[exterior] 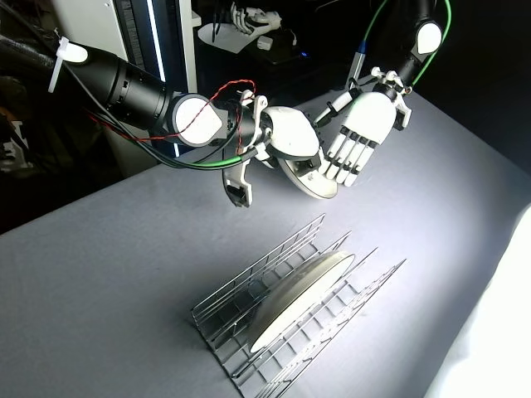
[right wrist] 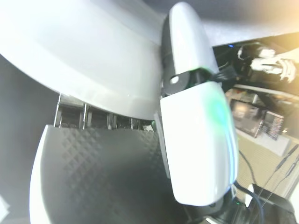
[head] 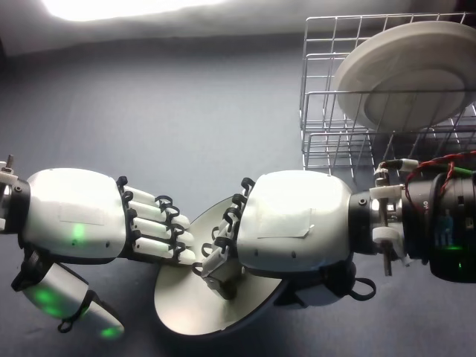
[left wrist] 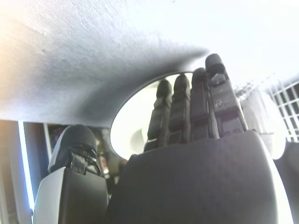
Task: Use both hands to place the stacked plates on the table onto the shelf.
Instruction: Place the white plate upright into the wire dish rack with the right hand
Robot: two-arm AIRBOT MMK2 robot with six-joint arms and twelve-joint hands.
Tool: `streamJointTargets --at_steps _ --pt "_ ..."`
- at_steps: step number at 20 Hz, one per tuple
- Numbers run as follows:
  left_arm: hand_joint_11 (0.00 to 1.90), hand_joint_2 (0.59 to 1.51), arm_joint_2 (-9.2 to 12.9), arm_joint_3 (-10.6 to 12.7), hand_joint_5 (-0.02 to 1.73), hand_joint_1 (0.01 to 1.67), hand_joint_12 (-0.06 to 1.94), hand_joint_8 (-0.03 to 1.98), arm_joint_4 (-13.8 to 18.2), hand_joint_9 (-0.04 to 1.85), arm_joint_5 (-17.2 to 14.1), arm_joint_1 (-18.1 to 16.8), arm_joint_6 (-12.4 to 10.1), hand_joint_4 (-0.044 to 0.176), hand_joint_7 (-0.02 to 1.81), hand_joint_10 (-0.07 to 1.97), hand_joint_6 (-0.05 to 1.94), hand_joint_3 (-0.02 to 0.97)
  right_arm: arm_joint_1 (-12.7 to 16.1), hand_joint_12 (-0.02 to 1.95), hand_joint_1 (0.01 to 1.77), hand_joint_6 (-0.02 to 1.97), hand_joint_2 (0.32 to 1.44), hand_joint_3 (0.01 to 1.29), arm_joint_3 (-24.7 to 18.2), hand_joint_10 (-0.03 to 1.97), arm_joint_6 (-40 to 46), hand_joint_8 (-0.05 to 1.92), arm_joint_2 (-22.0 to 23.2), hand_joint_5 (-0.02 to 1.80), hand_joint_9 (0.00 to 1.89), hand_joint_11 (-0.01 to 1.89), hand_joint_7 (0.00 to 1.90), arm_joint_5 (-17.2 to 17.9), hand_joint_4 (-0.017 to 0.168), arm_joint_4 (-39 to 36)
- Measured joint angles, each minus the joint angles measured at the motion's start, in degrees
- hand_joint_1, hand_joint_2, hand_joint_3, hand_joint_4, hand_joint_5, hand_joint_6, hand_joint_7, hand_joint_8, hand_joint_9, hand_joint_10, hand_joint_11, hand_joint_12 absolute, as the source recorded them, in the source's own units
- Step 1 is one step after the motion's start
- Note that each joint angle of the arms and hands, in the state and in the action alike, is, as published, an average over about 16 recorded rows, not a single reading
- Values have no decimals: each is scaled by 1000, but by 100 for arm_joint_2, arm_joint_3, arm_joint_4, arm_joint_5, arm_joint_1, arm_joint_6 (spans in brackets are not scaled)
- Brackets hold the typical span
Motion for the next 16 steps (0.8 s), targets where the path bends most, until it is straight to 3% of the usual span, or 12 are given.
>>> streamJointTargets --at_steps 5,16 --pt "206 1198 214 -104 205 16 35 -2 132 190 -25 -269 -81 -1 193 0 14 3 53 1467 1364 867 959 11 -121 1015 -13 599 235 776 839 861 873 223 1 104" --pt "211 1198 946 -176 212 16 34 13 270 212 -135 -971 -204 -1 219 12 20 3 411 1491 1365 999 968 12 -533 1141 78 683 979 857 946 907 986 327 -4 840"
